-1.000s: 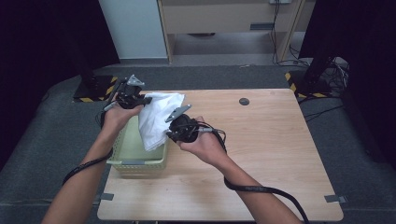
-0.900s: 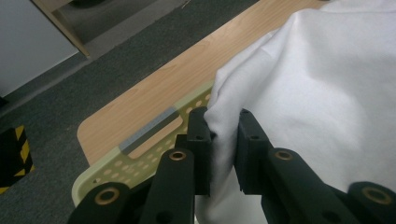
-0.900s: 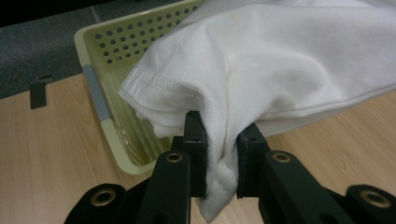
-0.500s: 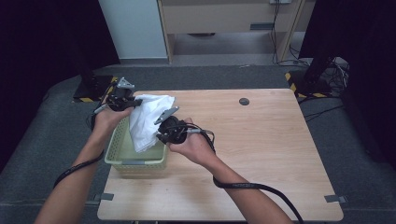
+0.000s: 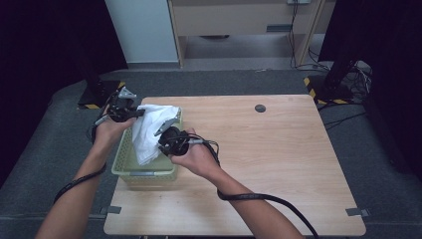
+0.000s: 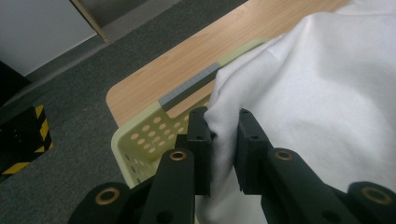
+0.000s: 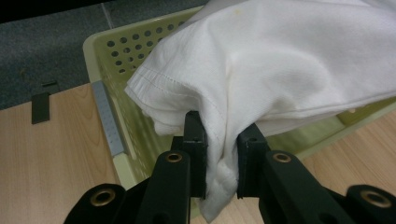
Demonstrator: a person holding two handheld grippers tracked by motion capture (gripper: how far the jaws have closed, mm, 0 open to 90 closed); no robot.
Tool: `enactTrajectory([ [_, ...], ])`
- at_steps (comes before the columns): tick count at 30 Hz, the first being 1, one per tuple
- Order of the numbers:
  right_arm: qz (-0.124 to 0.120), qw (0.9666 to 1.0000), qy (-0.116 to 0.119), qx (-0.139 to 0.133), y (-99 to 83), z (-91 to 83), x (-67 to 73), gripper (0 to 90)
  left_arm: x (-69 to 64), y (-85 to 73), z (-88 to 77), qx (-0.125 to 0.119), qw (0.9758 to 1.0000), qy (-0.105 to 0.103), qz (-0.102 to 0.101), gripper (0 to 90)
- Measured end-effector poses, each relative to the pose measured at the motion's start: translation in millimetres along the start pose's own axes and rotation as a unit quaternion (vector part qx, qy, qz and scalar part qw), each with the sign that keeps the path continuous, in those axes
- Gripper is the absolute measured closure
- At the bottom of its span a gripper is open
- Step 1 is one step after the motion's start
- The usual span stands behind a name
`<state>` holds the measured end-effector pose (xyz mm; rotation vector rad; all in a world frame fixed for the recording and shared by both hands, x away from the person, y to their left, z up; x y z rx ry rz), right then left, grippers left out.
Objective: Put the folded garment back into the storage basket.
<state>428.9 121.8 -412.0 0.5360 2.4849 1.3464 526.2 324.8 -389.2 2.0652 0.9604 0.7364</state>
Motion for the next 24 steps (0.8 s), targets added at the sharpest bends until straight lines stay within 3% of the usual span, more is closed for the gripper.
enactTrajectory([
  [9,-0.007,1.0,-0.002,0.002,-0.5,18.4,10.1,77.7,8.4,-12.8,0.7,0.009,0.9999,0.005,-0.006,78.4],
  [14,0.007,1.0,-0.007,0.001,-2.4,24.6,12.5,77.2,11.2,-18.6,2.1,0.018,0.9998,0.007,-0.009,78.3],
  [20,0.005,1.0,-0.001,0.006,-5.1,33.6,16.7,74.7,13.1,-24.5,8.0,0.017,0.9997,0.006,-0.018,77.2],
  [21,0.006,0.9999,-0.002,0.011,-7.4,35.5,15.6,70.1,12.8,-26.5,10.3,0.023,0.9996,0.012,-0.012,74.4],
  [22,0.012,0.9998,-0.002,0.018,-10.5,37.8,14.9,56.2,12.6,-28.9,13.0,0.031,0.9993,0.02,-0.008,66.8],
  [23,0.016,0.9995,0.001,0.029,-13.8,39.6,13.5,41.6,12.5,-30.6,14.6,0.038,0.9989,0.023,-0.016,55.6],
  [24,0.015,0.9993,-0.001,0.035,-16.6,39.2,12.0,33.8,12.3,-31.2,14.7,0.042,0.9986,0.021,-0.024,45.1],
])
Point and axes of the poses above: each handheld gripper's, and its own axes: z roughly forward along the jaws, y roughly out of its top, x roughly to its left, the point moved 2 cm from there along z, roughly forward along the jaws, and after that the axes turned 10 degrees about -x, right-handed, at the moved point
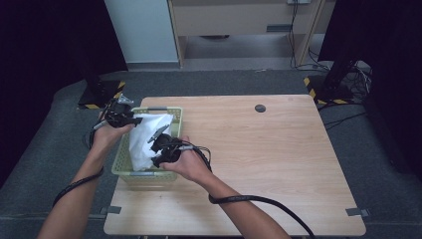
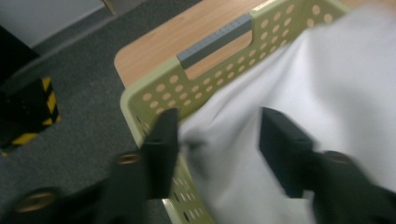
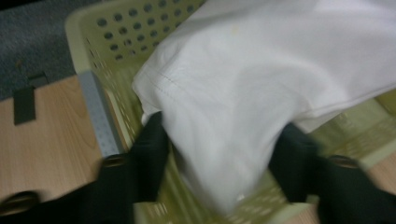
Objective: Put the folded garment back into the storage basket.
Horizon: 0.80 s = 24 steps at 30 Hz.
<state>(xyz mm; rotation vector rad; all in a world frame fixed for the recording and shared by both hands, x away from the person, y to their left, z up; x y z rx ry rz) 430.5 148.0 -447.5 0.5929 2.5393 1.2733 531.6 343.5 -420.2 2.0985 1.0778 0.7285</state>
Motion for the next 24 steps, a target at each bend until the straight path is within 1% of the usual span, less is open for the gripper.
enactTrajectory([
  [1,-0.003,1.0,-0.005,-0.003,-2.1,-3.2,-2.0,26.0,-1.0,0.3,-1.0,0.002,1.0,0.0,-0.004,36.2],
  [2,-0.001,0.9999,-0.011,-0.01,-3.5,-8.0,-4.2,16.7,-2.2,1.4,-2.8,0.002,1.0,-0.001,-0.006,31.1],
  [3,0.004,0.9998,-0.013,-0.013,-4.0,-13.6,-6.9,12.9,-4.1,3.2,-4.9,0.002,0.9999,-0.006,-0.01,27.9],
  [5,0.008,0.9993,-0.018,-0.031,-3.4,-29.1,-12.7,10.4,-8.6,8.0,-9.4,0.003,0.9998,-0.014,-0.011,24.4],
  [6,0.011,0.9991,-0.019,-0.036,-3.0,-37.2,-16.2,7.8,-10.7,10.2,-10.8,0.002,0.9998,-0.015,-0.01,22.9],
  [7,0.017,0.9989,-0.021,-0.039,-2.8,-43.1,-18.9,5.5,-15.3,13.7,-12.4,0.002,0.9997,-0.021,-0.011,21.2],
  [8,0.026,0.9985,-0.024,-0.042,-3.7,-52.7,-23.9,4.3,-19.5,16.4,-13.3,0.004,0.9995,-0.028,-0.011,19.0],
  [11,0.037,0.9972,-0.054,-0.036,-7.6,-73.7,-38.3,5.3,-32.7,23.9,-13.9,0.006,0.9992,-0.039,-0.006,13.8],
  [12,0.042,0.997,-0.057,-0.033,-9.0,-78.7,-42.1,5.1,-39.3,27.6,-13.3,0.007,0.9989,-0.046,-0.005,11.8],
  [14,0.063,0.9957,-0.063,-0.025,-13.8,-92.1,-52.8,5.0,-50.4,33.6,-12.0,0.007,0.9983,-0.059,0.0,8.9],
  [16,0.077,0.9945,-0.068,-0.021,-18.8,-102.7,-60.8,5.0,-60.3,40.1,-9.8,0.008,0.9984,-0.056,0.011,6.2],
  [17,0.081,0.994,-0.072,-0.017,-21.6,-106.9,-64.1,5.1,-64.3,43.3,-8.4,0.007,0.9984,-0.054,0.012,5.8],
  [19,0.084,0.9928,-0.085,-0.006,-28.0,-113.7,-69.6,6.2,-71.7,49.0,-5.4,0.006,0.9981,-0.061,0.012,4.1],
  [21,0.092,0.992,-0.087,-0.005,-35.1,-120.6,-74.0,6.0,-79.9,53.6,-3.6,0.006,0.9977,-0.067,0.012,3.9],
  [23,0.102,0.9911,-0.085,-0.006,-42.7,-126.6,-77.9,6.8,-88.8,57.2,-2.6,0.008,0.9969,-0.077,0.019,3.8],
  [24,0.103,0.9912,-0.083,-0.003,-46.8,-128.8,-79.4,7.1,-92.3,58.3,-2.0,0.007,0.9965,-0.081,0.019,3.8],
])
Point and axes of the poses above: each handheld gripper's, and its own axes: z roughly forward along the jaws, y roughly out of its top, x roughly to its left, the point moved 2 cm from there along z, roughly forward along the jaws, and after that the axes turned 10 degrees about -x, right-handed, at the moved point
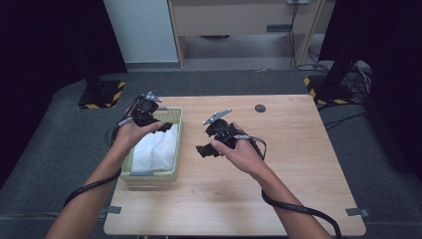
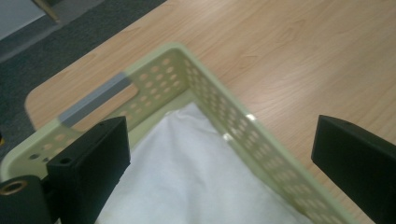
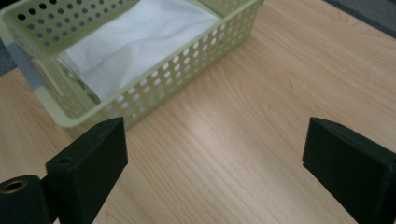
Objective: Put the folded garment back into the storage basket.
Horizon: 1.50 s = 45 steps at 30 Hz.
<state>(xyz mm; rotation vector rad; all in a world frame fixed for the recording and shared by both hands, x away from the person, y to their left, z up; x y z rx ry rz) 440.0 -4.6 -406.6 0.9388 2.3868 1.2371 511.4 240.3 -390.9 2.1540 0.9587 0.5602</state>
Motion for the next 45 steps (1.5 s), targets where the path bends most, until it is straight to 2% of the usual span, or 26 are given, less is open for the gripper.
enactTrajectory([
  [3,-0.012,0.9998,-0.008,0.012,-11.8,-4.1,-8.1,7.2,-12.4,4.2,5.5,0.002,0.9999,-0.01,0.002,3.6],
  [8,0.014,0.9996,-0.019,0.013,-30.9,-14.3,-25.3,6.9,-34.6,12.2,12.8,0.003,0.9995,-0.023,0.019,3.9],
  [11,0.03,0.9987,-0.035,0.021,-46.9,-21.6,-38.4,6.9,-51.4,17.0,18.5,0.012,0.9985,-0.028,0.046,4.2],
  [13,0.035,0.998,-0.046,0.023,-58.4,-26.6,-47.7,6.9,-61.9,18.2,23.3,0.017,0.9979,-0.033,0.054,4.5],
  [19,0.084,0.9929,-0.079,0.031,-99.2,-45.1,-80.3,6.8,-90.3,17.0,39.7,0.026,0.9964,-0.049,0.065,4.5],
  [23,0.09,0.9903,-0.101,0.034,-116.3,-57.5,-94.2,6.8,-106.3,14.6,49.8,0.032,0.9951,-0.058,0.074,4.7],
  [27,0.102,0.9889,-0.104,0.028,-130.2,-67.5,-100.6,6.3,-122.8,9.9,60.9,0.039,0.9935,-0.069,0.082,4.8],
  [30,0.099,0.9871,-0.122,0.032,-140.7,-71.3,-103.1,6.3,-134.6,6.3,67.9,0.041,0.9924,-0.076,0.087,5.0],
  [39,0.126,0.9844,-0.115,0.043,-173.0,-72.2,-101.8,5.8,-169.4,-11.4,85.6,0.049,0.989,-0.099,0.098,5.2],
  [43,0.131,0.9833,-0.118,0.047,-186.3,-73.9,-103.9,5.8,-185.2,-25.7,98.3,0.053,0.9878,-0.111,0.095,5.4],
  [45,0.14,0.9816,-0.121,0.048,-192.5,-75.1,-107.2,5.8,-190.3,-29.8,102.8,0.052,0.988,-0.113,0.091,5.4],
])
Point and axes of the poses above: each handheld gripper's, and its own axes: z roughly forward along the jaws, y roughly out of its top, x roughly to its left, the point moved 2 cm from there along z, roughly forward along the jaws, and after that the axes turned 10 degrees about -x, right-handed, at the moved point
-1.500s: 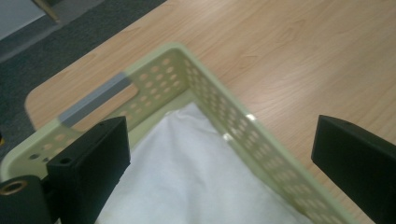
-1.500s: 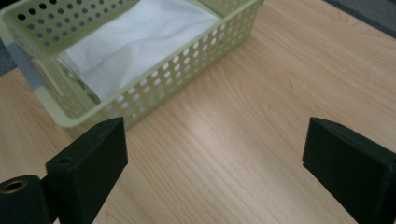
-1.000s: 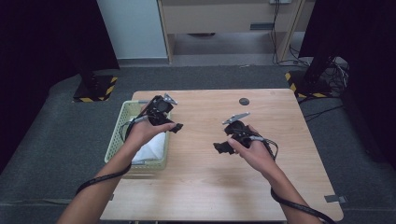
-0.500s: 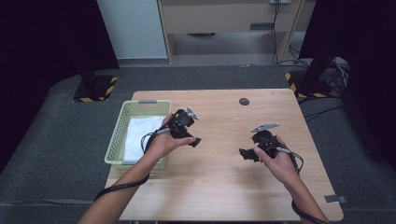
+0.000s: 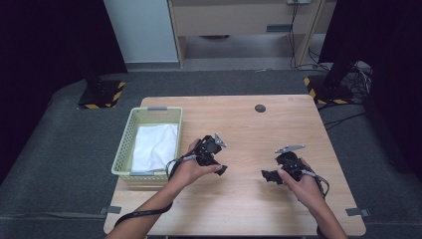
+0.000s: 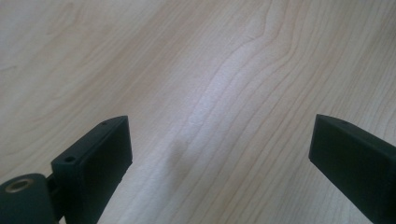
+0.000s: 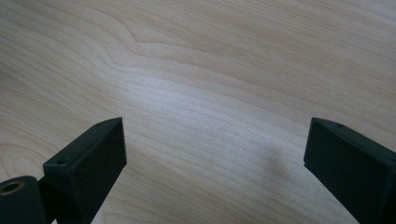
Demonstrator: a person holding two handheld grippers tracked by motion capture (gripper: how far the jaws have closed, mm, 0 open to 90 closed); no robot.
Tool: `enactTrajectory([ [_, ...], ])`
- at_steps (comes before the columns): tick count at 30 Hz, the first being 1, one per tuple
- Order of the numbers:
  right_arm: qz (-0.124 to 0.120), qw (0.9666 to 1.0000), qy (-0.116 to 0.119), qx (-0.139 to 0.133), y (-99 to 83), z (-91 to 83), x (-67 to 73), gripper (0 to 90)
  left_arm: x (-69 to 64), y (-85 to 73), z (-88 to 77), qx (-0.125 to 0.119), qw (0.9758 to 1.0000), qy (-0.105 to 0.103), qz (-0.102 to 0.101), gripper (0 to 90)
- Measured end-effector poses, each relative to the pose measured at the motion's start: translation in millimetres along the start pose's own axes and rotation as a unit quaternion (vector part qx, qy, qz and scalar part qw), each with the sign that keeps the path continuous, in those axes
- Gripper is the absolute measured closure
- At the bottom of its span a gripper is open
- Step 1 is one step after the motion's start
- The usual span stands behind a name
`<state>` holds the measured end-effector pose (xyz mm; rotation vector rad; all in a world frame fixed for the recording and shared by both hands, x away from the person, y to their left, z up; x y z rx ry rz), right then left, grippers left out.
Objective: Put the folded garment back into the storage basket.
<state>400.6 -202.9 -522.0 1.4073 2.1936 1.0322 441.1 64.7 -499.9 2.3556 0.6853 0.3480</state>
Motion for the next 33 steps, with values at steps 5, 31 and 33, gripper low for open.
enactTrajectory([
  [5,0.025,0.9997,-0.004,0.004,-11.5,3.5,-12.7,5.5,-9.0,-3.4,11.8,-0.011,0.9999,0.006,-0.01,4.8],
  [31,-0.029,0.9964,-0.033,-0.072,-38.3,13.2,-7.7,0.4,-21.2,-43.3,34.5,-0.111,0.9913,0.027,-0.066,0.0],
  [33,-0.031,0.996,-0.033,-0.077,-39.8,12.4,-8.2,0.4,-21.8,-44.3,33.5,-0.111,0.9915,0.025,-0.064,0.0],
])
Point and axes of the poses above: each handheld gripper's, and its own axes: z roughly forward along the jaws, y roughly out of its top, x roughly to its left, the point moved 2 cm from there along z, roughly forward along the jaws, and after that the axes turned 10 degrees about -x, right-handed, at the moved point
